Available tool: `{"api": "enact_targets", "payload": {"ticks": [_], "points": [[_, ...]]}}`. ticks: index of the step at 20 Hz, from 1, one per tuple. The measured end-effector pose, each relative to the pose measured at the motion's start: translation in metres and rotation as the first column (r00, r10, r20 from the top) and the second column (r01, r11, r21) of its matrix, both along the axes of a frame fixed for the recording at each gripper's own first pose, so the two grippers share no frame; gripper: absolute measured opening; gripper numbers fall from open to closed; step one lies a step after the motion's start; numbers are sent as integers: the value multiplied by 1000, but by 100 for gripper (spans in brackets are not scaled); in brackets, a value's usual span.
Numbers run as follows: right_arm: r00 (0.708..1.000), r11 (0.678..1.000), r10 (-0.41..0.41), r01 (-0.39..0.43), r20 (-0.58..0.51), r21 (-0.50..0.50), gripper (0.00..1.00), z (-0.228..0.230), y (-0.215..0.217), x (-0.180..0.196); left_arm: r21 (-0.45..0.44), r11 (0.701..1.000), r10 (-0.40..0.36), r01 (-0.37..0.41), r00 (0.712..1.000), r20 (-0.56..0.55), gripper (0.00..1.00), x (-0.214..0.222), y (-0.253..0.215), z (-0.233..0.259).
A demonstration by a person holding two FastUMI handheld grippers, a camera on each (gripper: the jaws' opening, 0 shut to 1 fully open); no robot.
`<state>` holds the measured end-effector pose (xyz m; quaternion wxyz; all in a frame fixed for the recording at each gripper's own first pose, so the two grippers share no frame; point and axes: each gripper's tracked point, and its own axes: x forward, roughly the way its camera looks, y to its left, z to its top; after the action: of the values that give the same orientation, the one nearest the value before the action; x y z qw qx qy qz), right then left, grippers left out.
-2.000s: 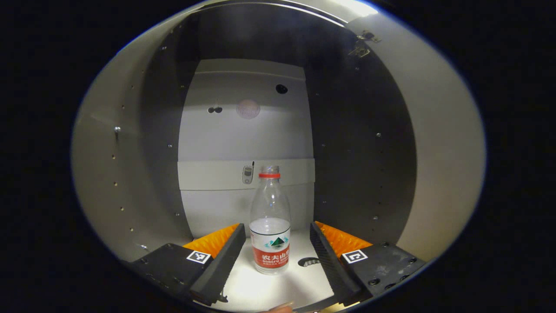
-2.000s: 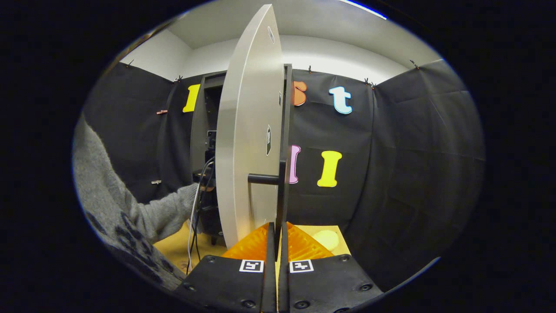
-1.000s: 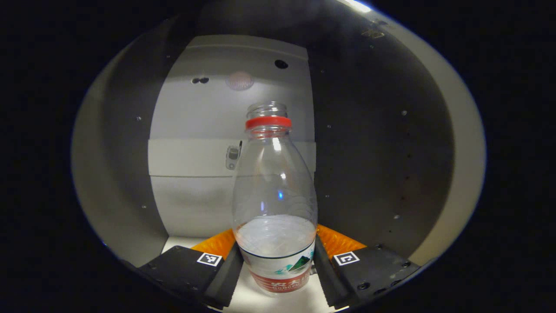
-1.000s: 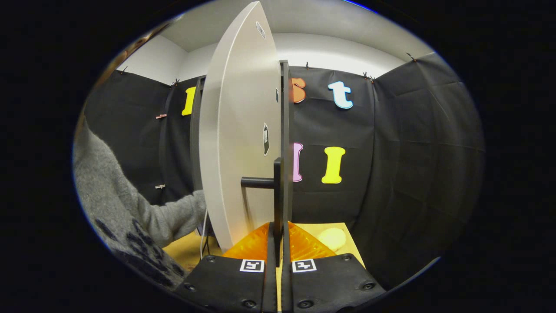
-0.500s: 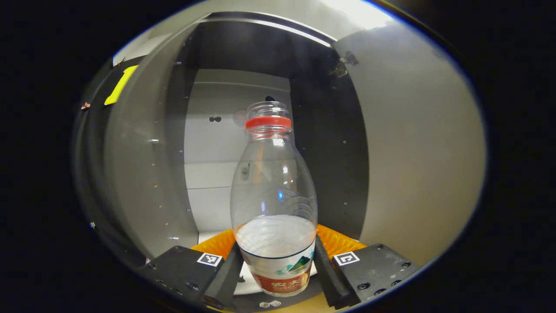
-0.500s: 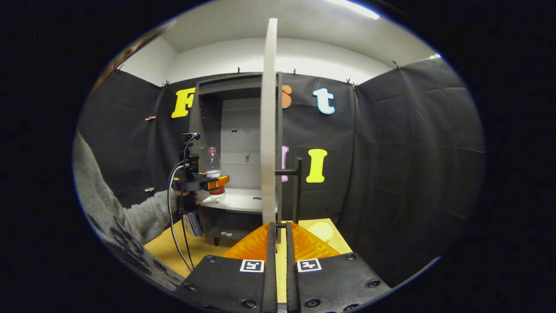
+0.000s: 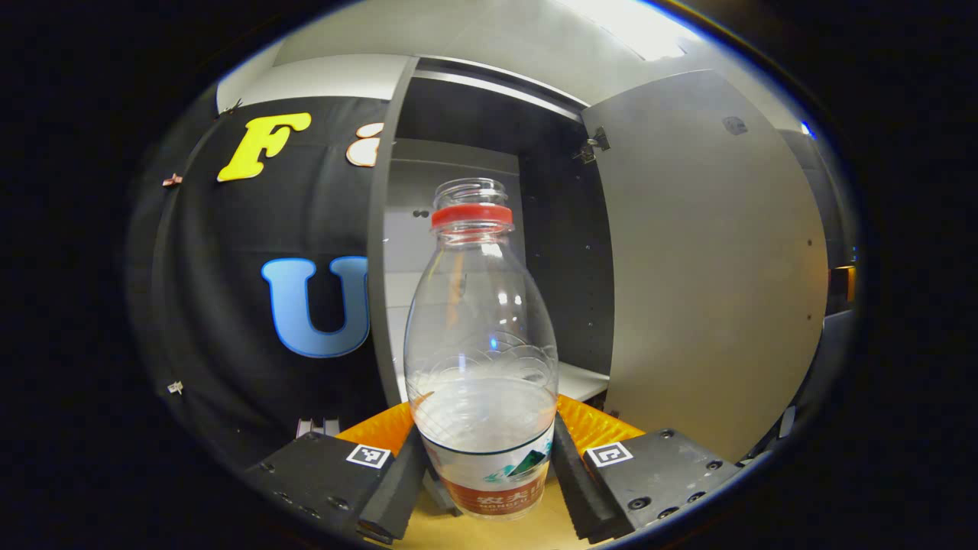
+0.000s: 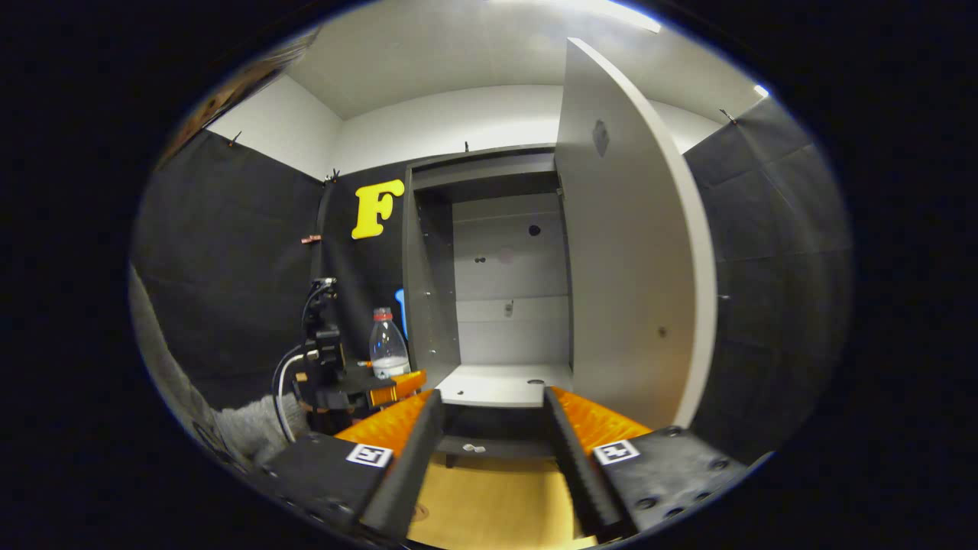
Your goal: Open the cabinet door with the right hand, grasp the bottle in the cabinet with the left hand and place it on the coaster, then close the cabinet door with the right hand.
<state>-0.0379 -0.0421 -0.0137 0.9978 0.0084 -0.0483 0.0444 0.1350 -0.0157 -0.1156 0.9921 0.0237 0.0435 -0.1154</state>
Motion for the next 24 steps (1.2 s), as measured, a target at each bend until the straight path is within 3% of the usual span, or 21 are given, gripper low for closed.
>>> {"api": "enact_targets", "payload": {"ticks": [1,3,5,7,11,17,24], "points": [[1000,1000,1,-2,31,13,90,5,3,9,-11,1000,6,-6,1000,-6,78,-8,6,-6],[992,998,-64,62,105,17,86,13,-1,39,-6,1000,24,-24,1000,0,77,-20,17,-17],[983,993,-114,114,141,11,91,5,-1,65,29,998,59,-60,998,5,77,-31,27,-34],[984,995,-101,100,149,12,98,-9,7,83,62,995,74,-73,997,-4,77,-46,31,-63],[987,998,-55,55,152,4,98,-37,15,113,64,997,41,-36,996,-79,78,-73,17,-139],[996,995,-29,36,79,-90,98,-90,14,128,-14,998,62,-64,992,-109,79,-102,10,-240],[998,992,17,-25,-67,-120,97,-144,18,136,-30,996,78,-81,991,-110,79,-111,15,-300]]}}
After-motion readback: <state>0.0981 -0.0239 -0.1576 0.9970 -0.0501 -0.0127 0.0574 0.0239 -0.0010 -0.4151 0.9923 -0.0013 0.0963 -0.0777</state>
